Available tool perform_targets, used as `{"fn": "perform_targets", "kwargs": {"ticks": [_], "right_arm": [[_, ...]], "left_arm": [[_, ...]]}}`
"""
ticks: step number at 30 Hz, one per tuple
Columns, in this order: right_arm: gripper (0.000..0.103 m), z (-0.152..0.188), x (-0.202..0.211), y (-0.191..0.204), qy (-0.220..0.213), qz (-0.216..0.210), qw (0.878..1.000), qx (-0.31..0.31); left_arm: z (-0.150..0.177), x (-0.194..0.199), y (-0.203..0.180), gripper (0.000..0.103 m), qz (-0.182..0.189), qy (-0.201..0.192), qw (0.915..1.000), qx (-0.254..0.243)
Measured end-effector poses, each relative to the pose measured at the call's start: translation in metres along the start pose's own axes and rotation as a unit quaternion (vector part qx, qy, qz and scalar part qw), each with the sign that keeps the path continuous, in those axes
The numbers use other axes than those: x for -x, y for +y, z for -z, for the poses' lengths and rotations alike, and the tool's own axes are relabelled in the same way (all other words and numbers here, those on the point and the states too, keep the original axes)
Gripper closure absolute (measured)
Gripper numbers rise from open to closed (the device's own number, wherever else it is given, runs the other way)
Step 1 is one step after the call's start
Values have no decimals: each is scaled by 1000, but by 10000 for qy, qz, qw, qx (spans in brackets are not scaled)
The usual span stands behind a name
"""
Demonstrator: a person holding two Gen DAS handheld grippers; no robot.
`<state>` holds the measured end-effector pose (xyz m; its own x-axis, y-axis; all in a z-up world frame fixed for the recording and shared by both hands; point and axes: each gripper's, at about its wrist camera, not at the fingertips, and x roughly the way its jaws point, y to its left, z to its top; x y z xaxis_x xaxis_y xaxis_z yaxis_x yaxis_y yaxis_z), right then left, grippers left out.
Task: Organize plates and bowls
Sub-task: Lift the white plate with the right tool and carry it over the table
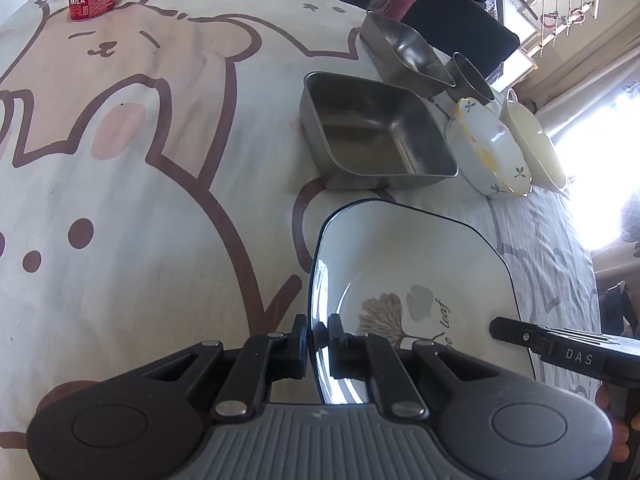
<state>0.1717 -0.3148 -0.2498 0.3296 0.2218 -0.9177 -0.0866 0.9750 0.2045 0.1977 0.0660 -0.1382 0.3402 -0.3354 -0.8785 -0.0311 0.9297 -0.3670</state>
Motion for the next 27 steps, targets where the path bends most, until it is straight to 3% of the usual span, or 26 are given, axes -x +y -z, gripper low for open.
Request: {"fn": "perform_targets", "kwargs": {"ticks": [27], "right_arm": [[85, -1, -12, 13, 221, 241, 9989, 322]], "left_arm": [[-2, -12, -3, 92, -152, 170, 9997, -111]]}}
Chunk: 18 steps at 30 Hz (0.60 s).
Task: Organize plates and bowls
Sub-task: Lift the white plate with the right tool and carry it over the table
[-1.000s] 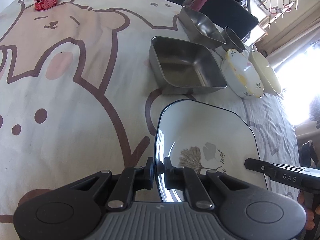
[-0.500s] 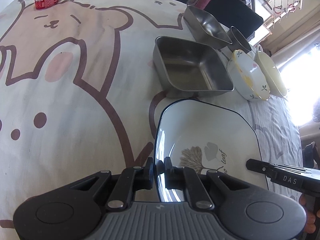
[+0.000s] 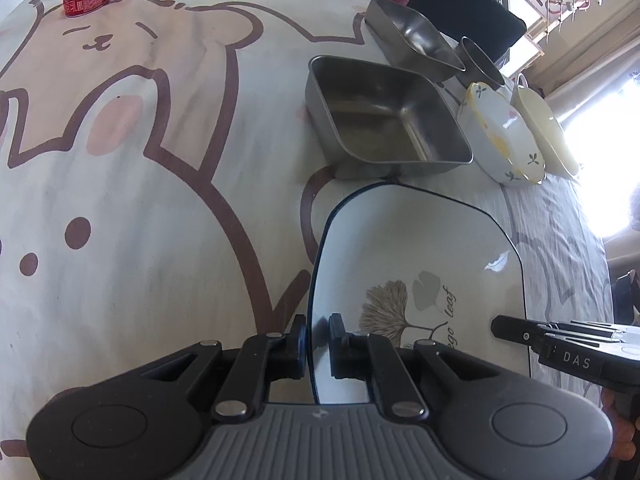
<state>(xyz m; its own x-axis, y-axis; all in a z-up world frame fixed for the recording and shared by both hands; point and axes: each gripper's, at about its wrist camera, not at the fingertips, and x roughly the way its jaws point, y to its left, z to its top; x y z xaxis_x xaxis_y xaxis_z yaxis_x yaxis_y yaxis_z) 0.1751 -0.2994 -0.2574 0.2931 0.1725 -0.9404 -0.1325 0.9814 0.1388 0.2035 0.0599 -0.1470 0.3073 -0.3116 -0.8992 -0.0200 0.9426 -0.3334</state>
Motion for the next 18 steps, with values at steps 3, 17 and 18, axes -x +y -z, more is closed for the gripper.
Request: {"fn": "perform_targets", "kwargs": {"ticks": [3, 17, 18], "right_arm": [[85, 0, -1, 1, 11, 17, 10000, 27], [84, 3, -6, 6, -31, 1, 9998, 170], [84, 3, -6, 6, -37, -6, 9998, 177]], "left_arm": [[0, 0, -1, 92, -8, 4, 10000, -25], [1, -2, -3, 91, -6, 13, 9994, -337], [0, -2, -4, 91, -3, 17, 9994, -350]]}}
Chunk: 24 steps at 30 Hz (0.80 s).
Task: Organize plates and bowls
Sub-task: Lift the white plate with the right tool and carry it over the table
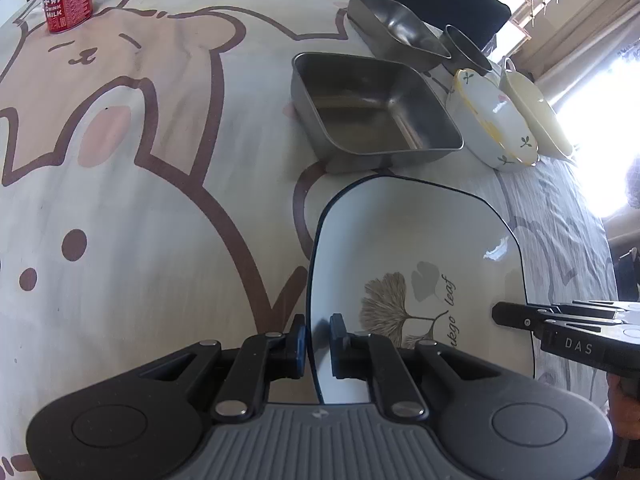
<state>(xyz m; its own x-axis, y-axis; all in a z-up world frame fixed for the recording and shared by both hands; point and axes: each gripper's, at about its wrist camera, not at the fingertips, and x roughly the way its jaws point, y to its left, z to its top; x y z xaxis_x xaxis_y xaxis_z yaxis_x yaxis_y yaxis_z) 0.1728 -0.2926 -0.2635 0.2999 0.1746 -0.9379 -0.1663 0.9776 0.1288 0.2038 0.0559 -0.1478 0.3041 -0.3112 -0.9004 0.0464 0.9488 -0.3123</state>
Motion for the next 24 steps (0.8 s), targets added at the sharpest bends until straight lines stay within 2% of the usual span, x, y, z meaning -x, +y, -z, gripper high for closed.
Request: {"fn": "perform_targets", "kwargs": {"ticks": [24], "right_arm": [[85, 13, 5, 2, -105, -70, 9998, 168]], "left_arm": [[-1, -2, -2, 89, -21, 38, 9997, -223]]}}
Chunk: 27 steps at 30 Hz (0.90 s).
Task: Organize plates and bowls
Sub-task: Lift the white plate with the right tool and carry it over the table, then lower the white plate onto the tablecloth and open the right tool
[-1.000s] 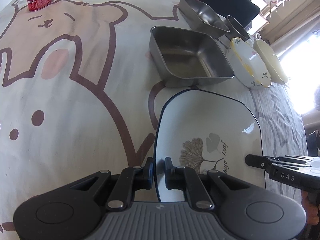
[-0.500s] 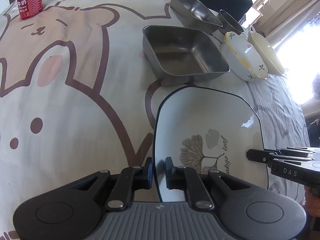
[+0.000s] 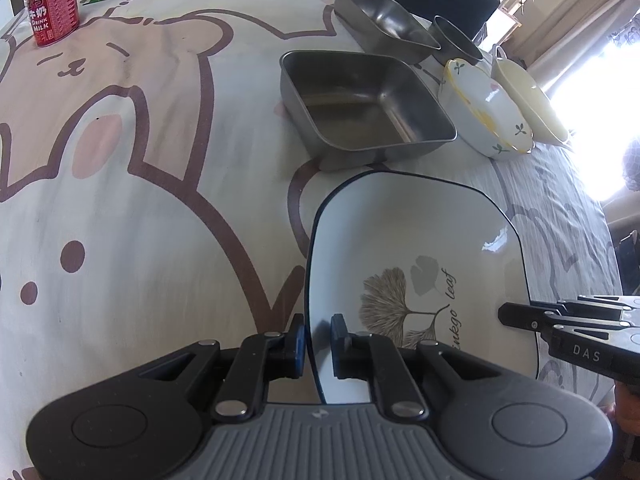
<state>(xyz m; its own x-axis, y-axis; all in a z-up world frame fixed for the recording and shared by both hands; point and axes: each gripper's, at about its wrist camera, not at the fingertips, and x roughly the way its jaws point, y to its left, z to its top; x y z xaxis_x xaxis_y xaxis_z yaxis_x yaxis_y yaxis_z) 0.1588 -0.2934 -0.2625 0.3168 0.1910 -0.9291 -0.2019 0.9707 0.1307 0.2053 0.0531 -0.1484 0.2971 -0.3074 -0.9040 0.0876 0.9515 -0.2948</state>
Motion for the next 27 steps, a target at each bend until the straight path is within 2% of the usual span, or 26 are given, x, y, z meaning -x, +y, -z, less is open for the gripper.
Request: {"fn": "perform_targets", "kwargs": {"ticks": [19, 24, 27], "right_arm": [[84, 3, 0, 1, 24, -5, 10000, 1], [80, 4, 0, 6, -13, 71, 9999, 119], [69, 5, 1, 3, -58, -36, 10000, 25]], "left_arm": [[-1, -1, -2, 87, -72, 95, 9998, -167], [3, 0, -2, 67, -72, 191, 9995, -226], [4, 4, -3, 56, -60, 169, 9995, -254]]}}
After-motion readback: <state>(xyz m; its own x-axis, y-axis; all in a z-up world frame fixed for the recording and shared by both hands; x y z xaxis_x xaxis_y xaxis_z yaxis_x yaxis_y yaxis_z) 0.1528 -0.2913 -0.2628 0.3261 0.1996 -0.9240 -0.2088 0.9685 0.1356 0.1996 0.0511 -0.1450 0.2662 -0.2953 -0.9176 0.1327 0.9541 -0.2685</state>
